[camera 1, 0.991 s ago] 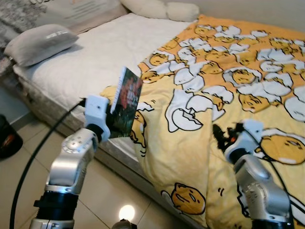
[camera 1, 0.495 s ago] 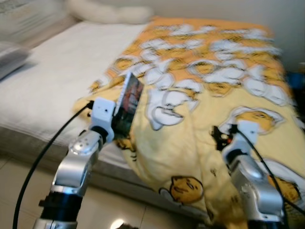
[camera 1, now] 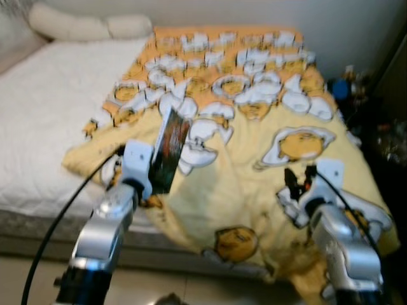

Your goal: Clean up the room

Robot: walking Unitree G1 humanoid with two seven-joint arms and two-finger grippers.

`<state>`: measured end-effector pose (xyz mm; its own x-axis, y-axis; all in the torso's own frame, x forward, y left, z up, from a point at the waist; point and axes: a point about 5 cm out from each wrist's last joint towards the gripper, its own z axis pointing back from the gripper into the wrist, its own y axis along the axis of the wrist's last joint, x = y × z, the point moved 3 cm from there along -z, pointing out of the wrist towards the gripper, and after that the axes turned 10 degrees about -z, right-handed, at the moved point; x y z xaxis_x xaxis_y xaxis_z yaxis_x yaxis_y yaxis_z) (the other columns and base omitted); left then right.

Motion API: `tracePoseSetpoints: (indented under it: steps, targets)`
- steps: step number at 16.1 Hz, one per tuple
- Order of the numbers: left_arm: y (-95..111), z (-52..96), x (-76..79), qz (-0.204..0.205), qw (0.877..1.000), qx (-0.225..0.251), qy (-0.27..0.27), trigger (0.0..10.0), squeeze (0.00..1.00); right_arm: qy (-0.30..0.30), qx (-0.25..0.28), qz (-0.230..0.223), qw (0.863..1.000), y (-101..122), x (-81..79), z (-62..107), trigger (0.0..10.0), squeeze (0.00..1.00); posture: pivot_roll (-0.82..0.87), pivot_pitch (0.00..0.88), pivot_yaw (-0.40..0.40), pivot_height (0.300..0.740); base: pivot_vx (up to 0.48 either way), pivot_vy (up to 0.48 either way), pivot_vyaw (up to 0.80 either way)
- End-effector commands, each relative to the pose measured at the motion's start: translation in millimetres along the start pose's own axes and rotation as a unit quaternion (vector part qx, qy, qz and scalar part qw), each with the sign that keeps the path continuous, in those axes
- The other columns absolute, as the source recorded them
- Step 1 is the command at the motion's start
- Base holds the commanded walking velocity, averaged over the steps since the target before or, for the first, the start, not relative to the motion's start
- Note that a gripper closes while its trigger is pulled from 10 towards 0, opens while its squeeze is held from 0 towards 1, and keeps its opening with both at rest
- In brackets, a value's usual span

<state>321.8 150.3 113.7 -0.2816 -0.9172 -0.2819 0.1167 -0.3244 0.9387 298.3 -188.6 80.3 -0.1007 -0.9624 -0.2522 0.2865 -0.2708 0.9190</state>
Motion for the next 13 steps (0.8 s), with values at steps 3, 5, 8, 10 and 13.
tracePoseSetpoints:
  steps: [3,5,8,10,13]
  targets:
    - [1.3,7.2,-15.7,-0.005,0.999,0.002,0.034,10.0,0.0,0.028,-0.013,-0.001,1.0,-3.7,-14.7,-2.6,10.0,0.0,0.03,0.0,0.025,0.74,0.0,0.48,-0.14]
    - [1.0,8.0,-17.3,-0.006,0.999,0.0,0.037,10.0,0.0,0.034,-0.017,-0.003,0.999,-7.0,-17.8,-1.4,10.0,0.0,0.03,0.0,0.029,0.74,0.0,0.48,0.0]
    - [2.0,7.7,-18.1,-0.008,0.999,-0.001,0.036,10.0,0.0,0.033,-0.019,-0.007,0.999,-8.6,-18.5,-0.9,10.0,0.0,0.02,0.0,0.04,0.74,0.0,0.48,0.0]
    - [3.0,6.9,-17.8,-0.01,0.999,0.0,0.033,10.0,0.0,0.031,-0.017,-0.008,0.999,-7.8,-18.1,-1.2,10.0,0.0,0.02,0.0,0.046,0.74,0.0,0.48,0.0]
    - [4.6,5.6,-17.5,-0.013,0.999,0.001,0.031,10.0,0.0,0.027,-0.012,-0.005,1.0,-6.3,-16.8,-1.7,10.0,0.0,0.03,0.0,0.05,0.74,0.0,0.48,0.0]
